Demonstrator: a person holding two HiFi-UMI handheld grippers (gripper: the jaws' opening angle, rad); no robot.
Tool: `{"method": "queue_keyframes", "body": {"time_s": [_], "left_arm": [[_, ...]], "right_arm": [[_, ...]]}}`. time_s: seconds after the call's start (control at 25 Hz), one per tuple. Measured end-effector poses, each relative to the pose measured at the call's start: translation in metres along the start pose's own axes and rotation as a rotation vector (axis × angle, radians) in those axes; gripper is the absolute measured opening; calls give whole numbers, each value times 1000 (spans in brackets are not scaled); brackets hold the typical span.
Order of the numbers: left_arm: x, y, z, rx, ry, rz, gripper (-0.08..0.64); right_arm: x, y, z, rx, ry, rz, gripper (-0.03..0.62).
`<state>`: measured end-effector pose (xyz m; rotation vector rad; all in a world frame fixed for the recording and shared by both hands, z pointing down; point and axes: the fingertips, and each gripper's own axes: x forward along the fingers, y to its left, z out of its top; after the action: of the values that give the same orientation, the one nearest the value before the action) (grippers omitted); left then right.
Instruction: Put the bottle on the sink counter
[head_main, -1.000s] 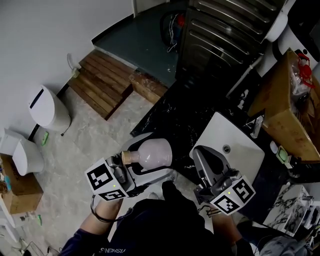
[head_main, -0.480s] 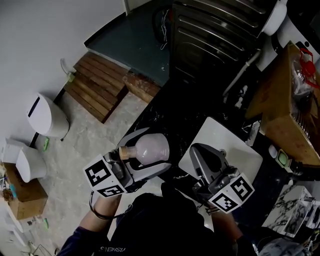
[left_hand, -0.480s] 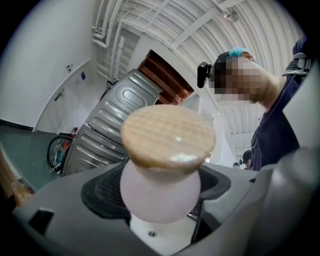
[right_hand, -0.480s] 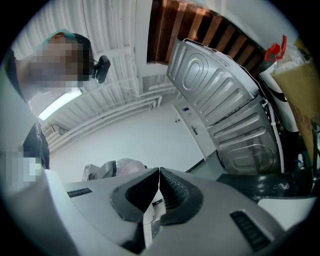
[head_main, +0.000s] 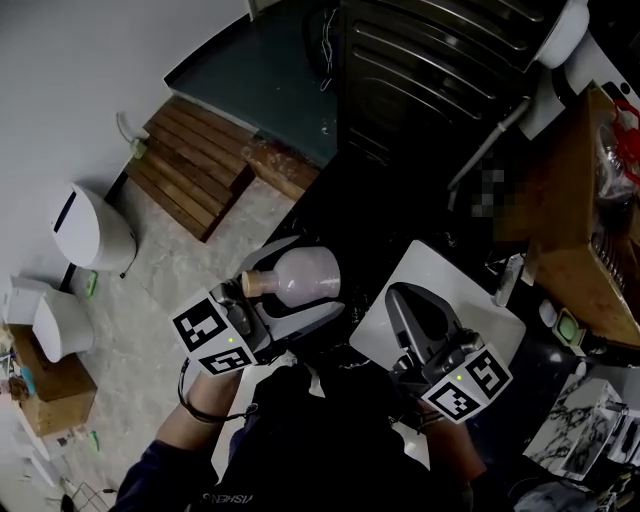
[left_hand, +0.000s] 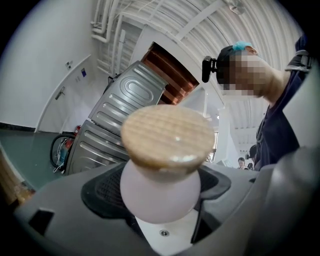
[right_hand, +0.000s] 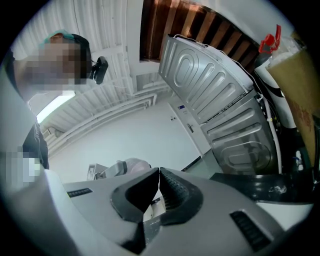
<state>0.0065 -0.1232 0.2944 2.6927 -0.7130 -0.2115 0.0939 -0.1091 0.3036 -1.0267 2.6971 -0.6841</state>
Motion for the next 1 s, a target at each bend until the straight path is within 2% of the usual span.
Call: {"method": "queue_keyframes", "body": {"time_s": [0.56,1.0], "left_arm": [[41,92,-17,16,98,-2,399],[71,163,-40,18,209,-24,399]], "right_arm": [[34,-50,-10,50,21,-81,26],[63,-92,-20,93,40,-170,26]]}}
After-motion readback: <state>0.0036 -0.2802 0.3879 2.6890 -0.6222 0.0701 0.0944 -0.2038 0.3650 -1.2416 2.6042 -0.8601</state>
